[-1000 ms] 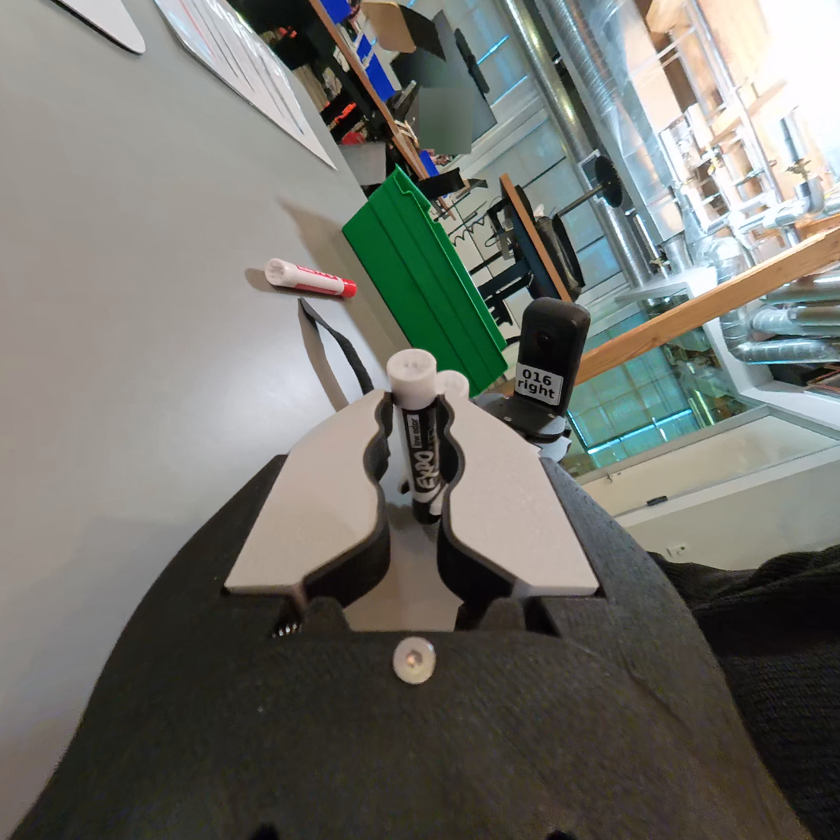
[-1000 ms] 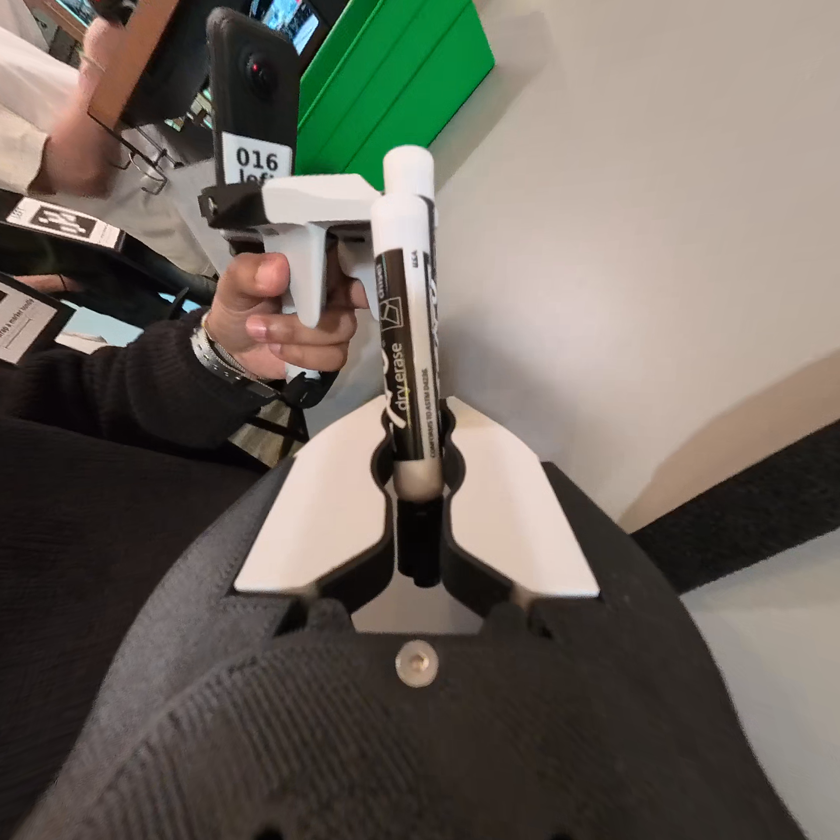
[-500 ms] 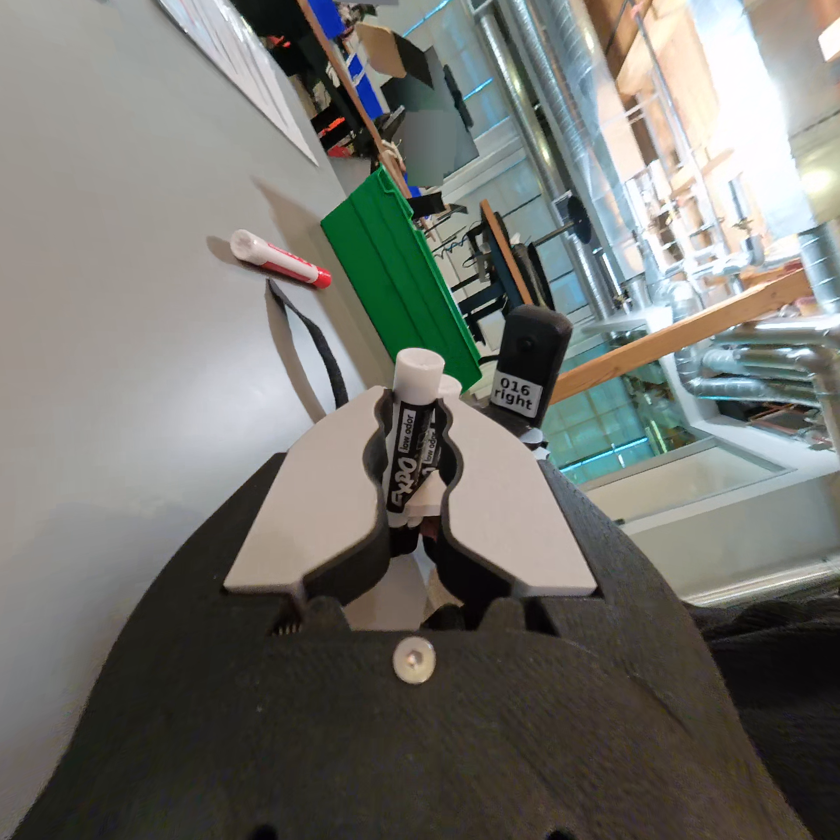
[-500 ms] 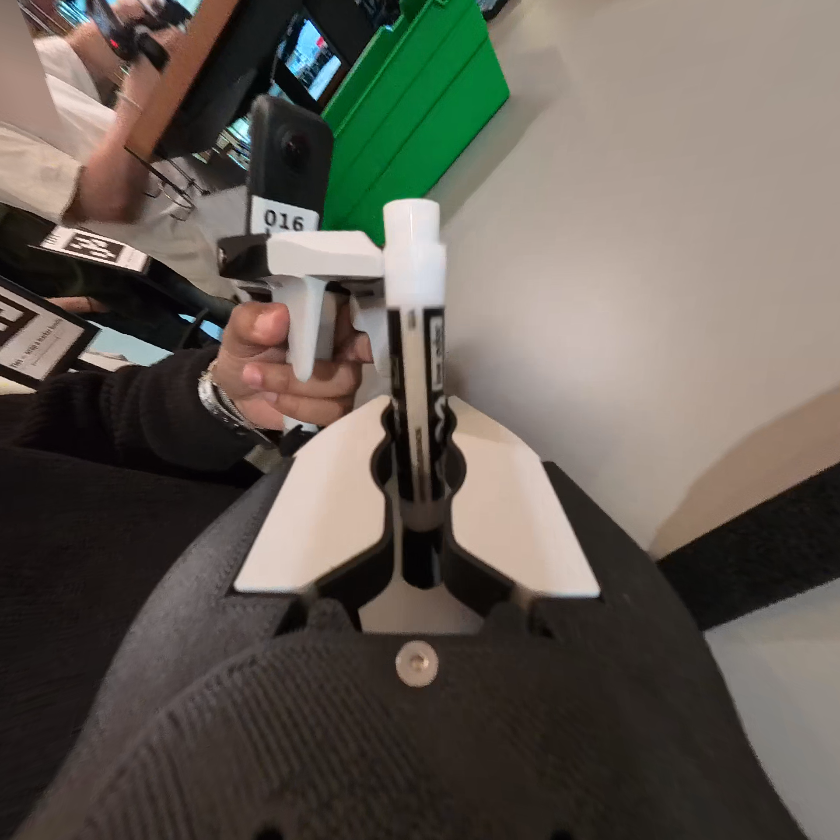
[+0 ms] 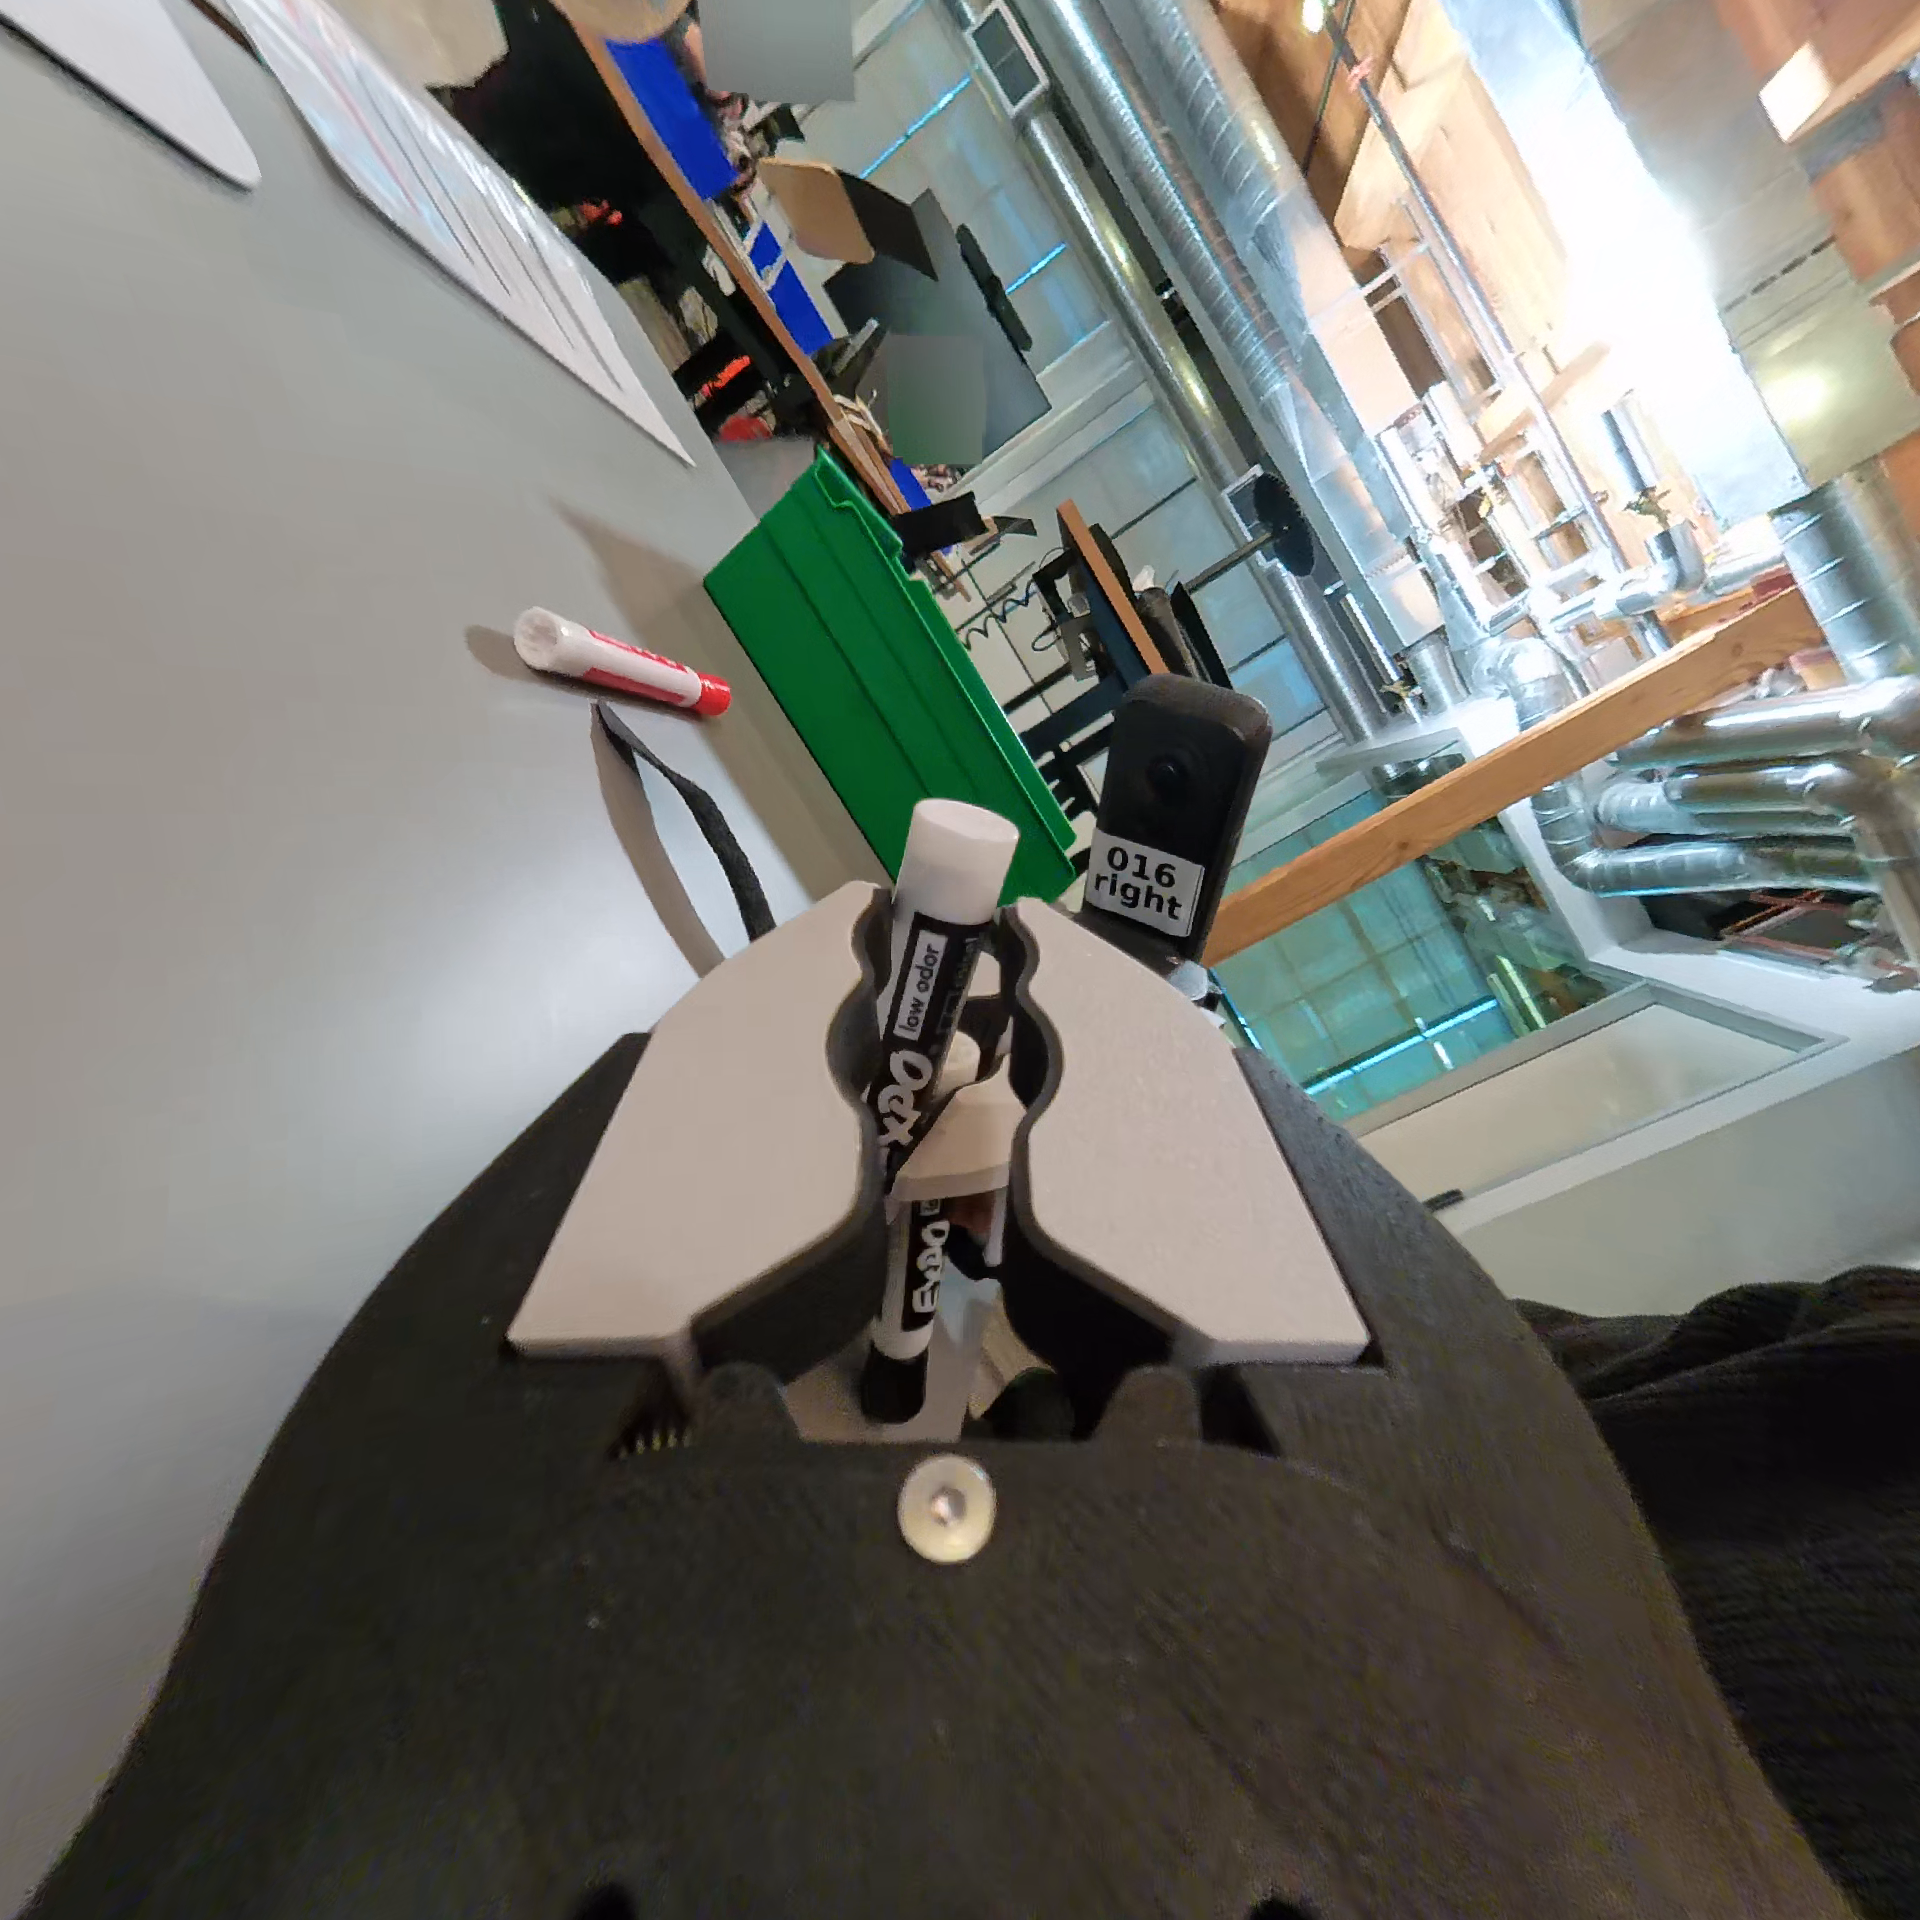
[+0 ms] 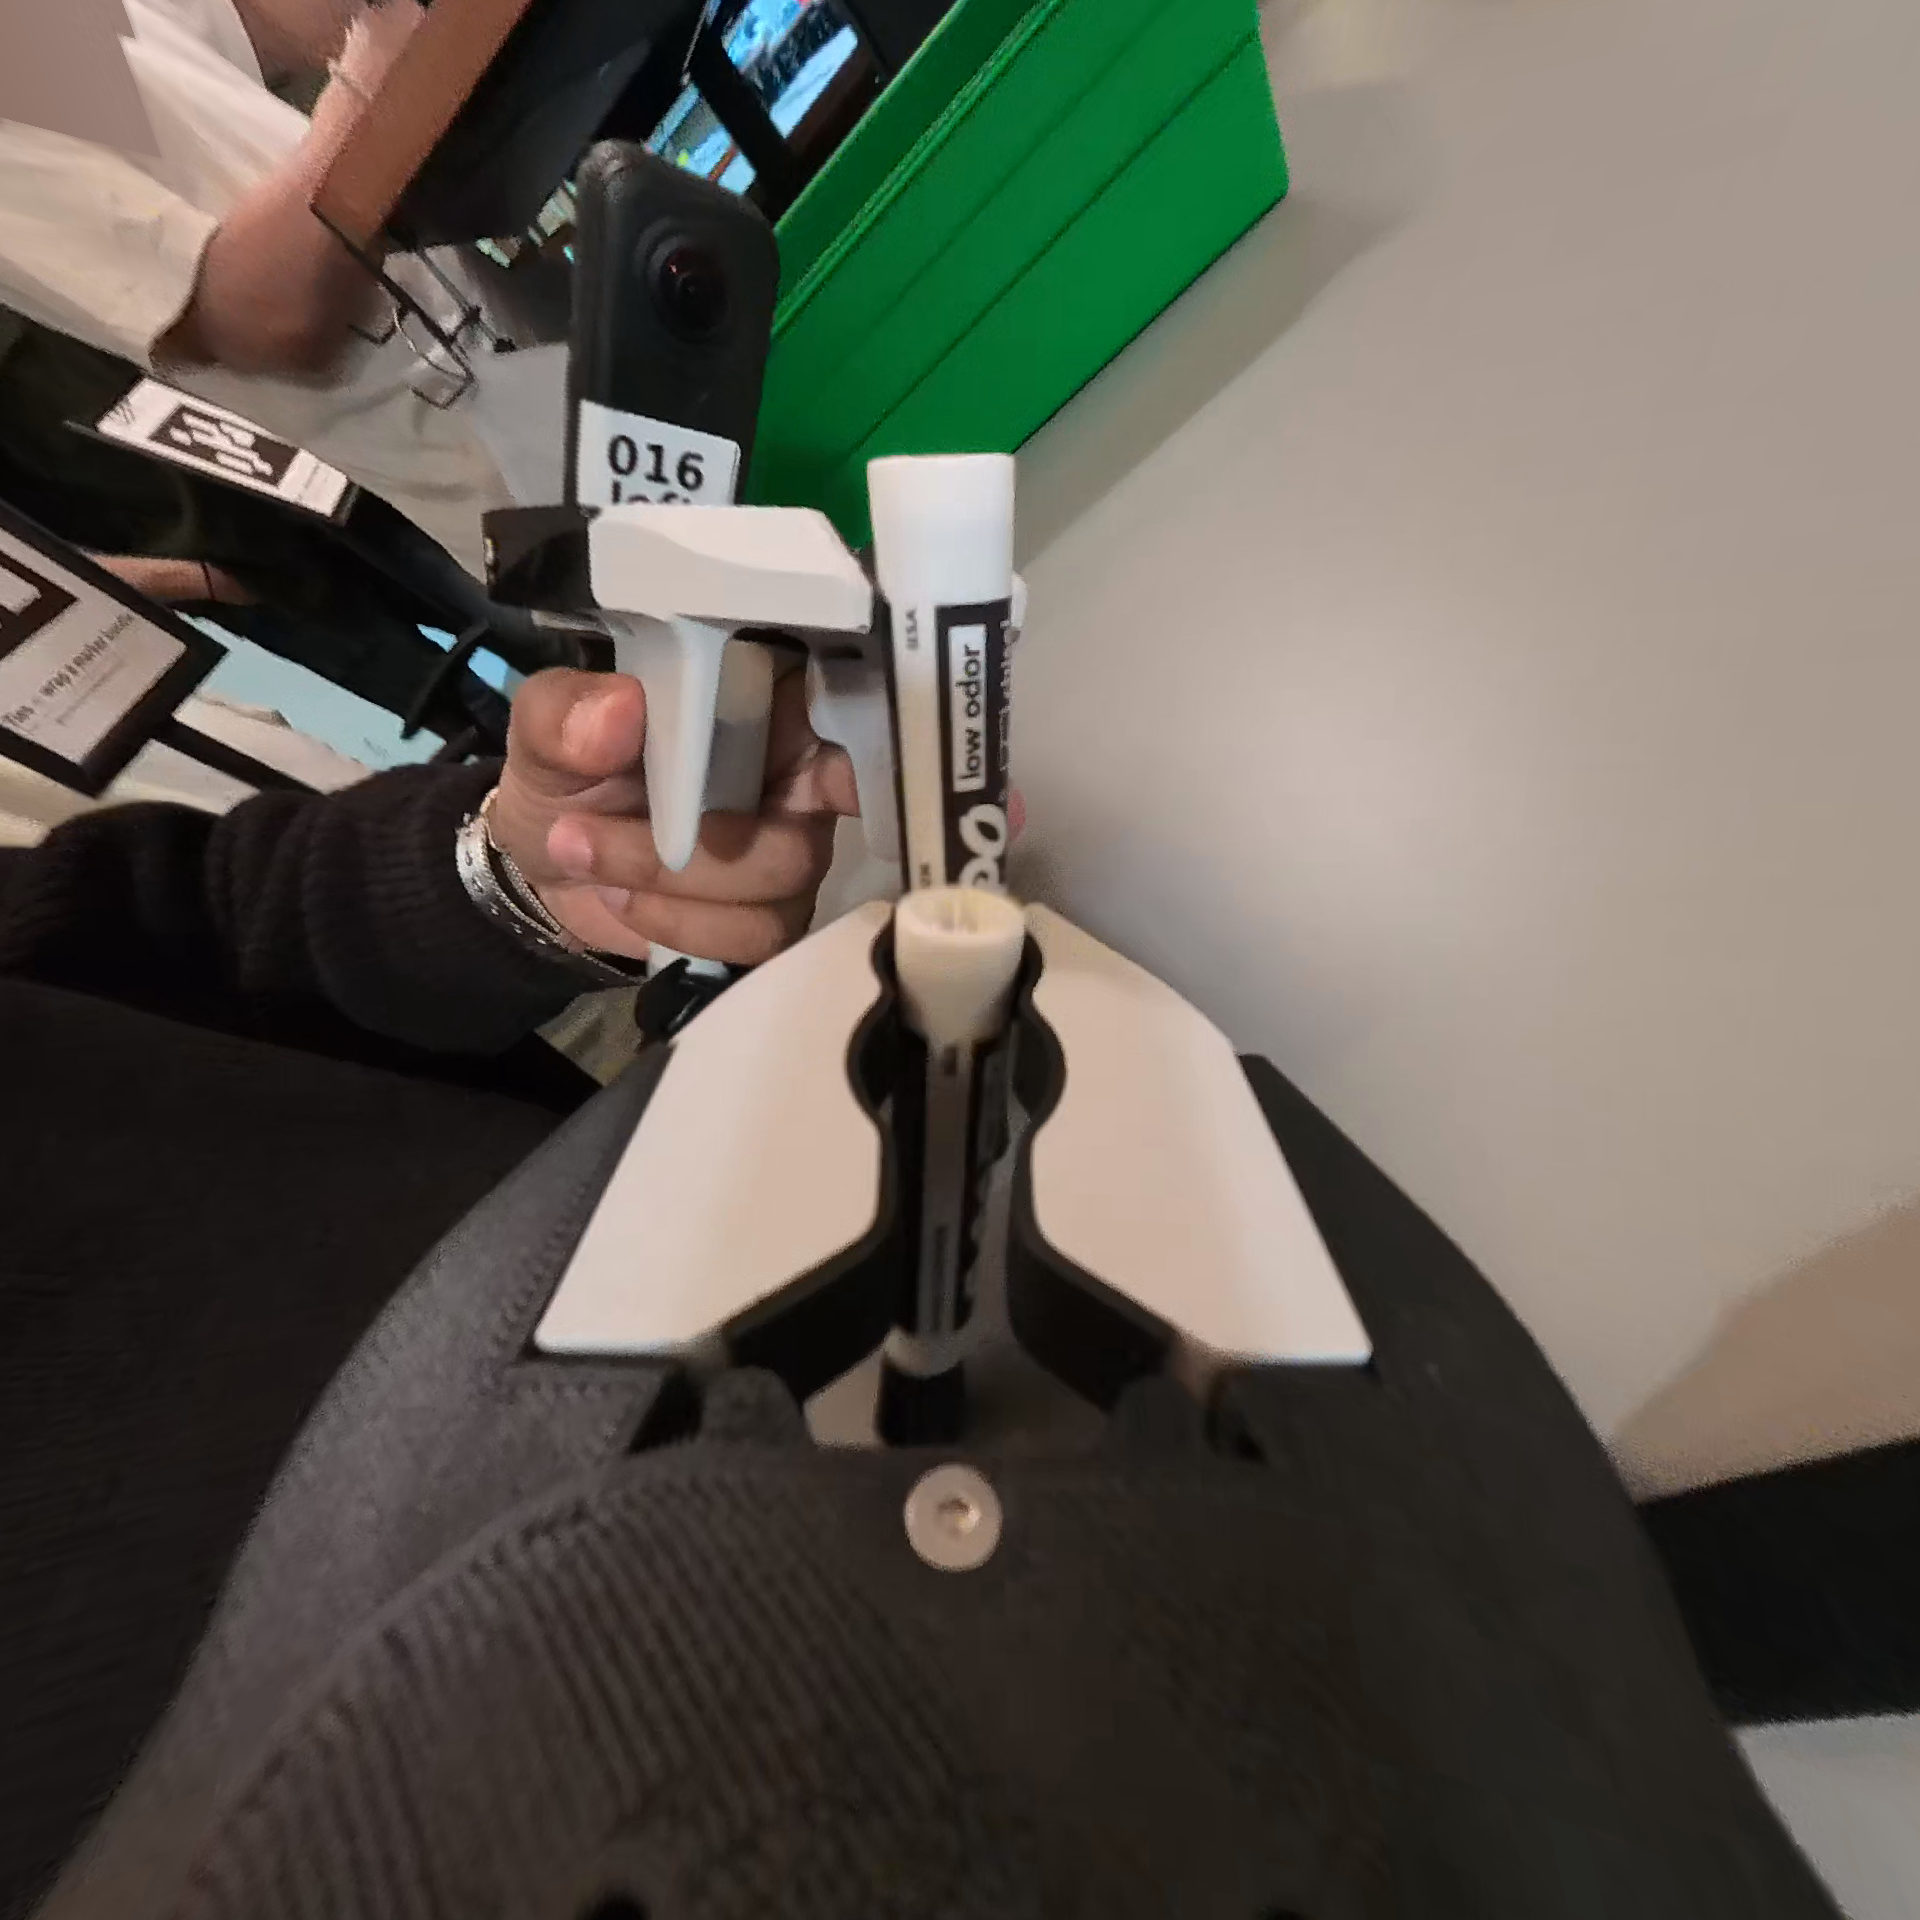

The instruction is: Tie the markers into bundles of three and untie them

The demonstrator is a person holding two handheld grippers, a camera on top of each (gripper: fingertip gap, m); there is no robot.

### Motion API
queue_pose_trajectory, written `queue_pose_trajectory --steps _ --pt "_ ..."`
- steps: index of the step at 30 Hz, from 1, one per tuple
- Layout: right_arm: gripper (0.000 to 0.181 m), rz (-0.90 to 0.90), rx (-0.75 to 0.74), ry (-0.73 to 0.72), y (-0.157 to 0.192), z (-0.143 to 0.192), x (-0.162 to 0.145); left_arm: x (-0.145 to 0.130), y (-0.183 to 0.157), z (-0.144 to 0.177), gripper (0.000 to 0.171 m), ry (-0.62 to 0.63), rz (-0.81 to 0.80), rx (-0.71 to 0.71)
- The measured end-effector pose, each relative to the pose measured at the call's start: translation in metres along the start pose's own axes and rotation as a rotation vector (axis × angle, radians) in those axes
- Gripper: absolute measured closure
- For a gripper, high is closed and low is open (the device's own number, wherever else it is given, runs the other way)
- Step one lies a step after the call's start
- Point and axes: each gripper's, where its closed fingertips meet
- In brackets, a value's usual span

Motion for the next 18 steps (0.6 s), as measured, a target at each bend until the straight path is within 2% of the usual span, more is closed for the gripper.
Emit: queue_pose_trajectory --steps 4,8,11,15,18 --pt "0.162 0.088 -0.036 -0.008 -0.004 -0.003 0.008 0.005 -0.007 0.008 0.148 -0.031 -0.097 0.014" --pt "0.162 0.052 -0.071 -0.046 -0.019 0.005 0.016 0.000 0.001 0.006 0.145 -0.003 -0.182 0.108" --pt "0.163 -0.006 -0.070 -0.121 -0.026 0.016 0.027 -0.022 0.010 -0.002 0.146 0.125 -0.206 0.151" --pt "0.163 -0.044 -0.076 -0.165 -0.032 0.027 0.032 -0.075 0.019 -0.014 0.144 0.409 -0.148 0.143" --pt "0.163 -0.057 -0.072 -0.185 -0.032 0.028 0.034 -0.091 0.016 -0.027 0.145 0.449 -0.152 0.129"
Point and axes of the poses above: each gripper's, where its closed fingertips meet, z back along the fingers, x out of its top, y = z × x across the jaws, and after that the axes turned 6 degrees about z, right-handed
